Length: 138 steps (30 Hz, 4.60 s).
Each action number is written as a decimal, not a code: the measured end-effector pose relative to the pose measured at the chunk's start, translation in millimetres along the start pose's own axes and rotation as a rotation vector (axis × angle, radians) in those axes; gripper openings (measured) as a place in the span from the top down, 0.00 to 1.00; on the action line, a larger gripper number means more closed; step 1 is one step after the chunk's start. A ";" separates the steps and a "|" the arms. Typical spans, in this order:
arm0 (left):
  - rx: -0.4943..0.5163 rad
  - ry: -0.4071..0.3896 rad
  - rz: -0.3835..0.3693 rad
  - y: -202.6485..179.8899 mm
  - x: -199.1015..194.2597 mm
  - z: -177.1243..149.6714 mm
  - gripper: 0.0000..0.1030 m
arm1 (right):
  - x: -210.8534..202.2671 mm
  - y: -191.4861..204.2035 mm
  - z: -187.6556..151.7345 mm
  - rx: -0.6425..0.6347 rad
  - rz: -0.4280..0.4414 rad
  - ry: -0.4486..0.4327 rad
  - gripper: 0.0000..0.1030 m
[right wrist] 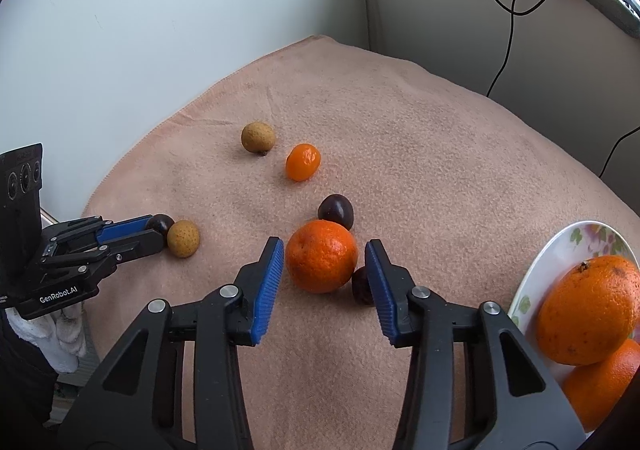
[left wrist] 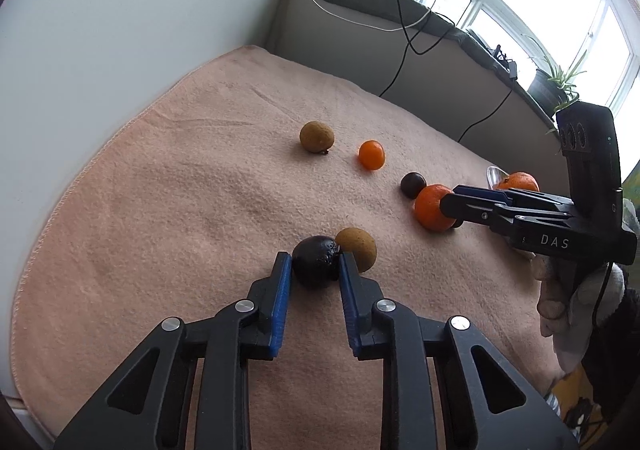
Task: Organize fruits
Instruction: 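Grasp the tangerine with the right tool while the left tool grasps the dark plum, then carry tangerine and plum into the plate, opening the right tool while the left tool releases, then move the right tool to another dark plum while the left tool approaches a brown fruit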
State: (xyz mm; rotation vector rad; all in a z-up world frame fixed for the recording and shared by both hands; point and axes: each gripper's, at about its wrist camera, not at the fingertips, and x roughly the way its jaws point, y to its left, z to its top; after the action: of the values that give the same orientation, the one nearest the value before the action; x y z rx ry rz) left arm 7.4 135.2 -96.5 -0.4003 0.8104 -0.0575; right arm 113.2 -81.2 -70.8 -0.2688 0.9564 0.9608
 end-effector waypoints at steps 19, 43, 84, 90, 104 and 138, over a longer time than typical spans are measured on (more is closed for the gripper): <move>0.001 -0.042 -0.001 -1.1 -17.3 5.8 0.79 | -5.0 18.6 3.7 -0.128 -0.042 0.009 0.65; 0.116 -0.060 -0.185 -90.1 -5.1 17.8 0.79 | -107.6 -43.7 -57.9 0.072 -0.120 -0.157 0.67; 0.339 0.036 -0.283 -220.3 61.5 16.3 0.46 | -154.8 -88.1 -106.4 0.188 -0.267 -0.222 0.44; 0.313 0.025 -0.262 -215.0 58.4 19.4 0.33 | -157.2 -87.9 -103.3 0.186 -0.282 -0.230 0.28; 0.288 -0.043 -0.161 -181.8 32.1 28.1 0.26 | -146.2 -70.2 -94.5 0.187 -0.160 -0.217 0.22; 0.105 -0.043 0.083 -39.7 -1.5 6.6 0.35 | -51.2 -15.4 -26.4 -0.005 0.002 -0.068 0.33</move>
State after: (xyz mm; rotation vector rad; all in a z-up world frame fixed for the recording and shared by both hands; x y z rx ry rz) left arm 15.0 100.9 -76.8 -0.2680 0.7775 -0.0140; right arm 99.1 -134.8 -48.7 -0.2382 0.8922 0.9687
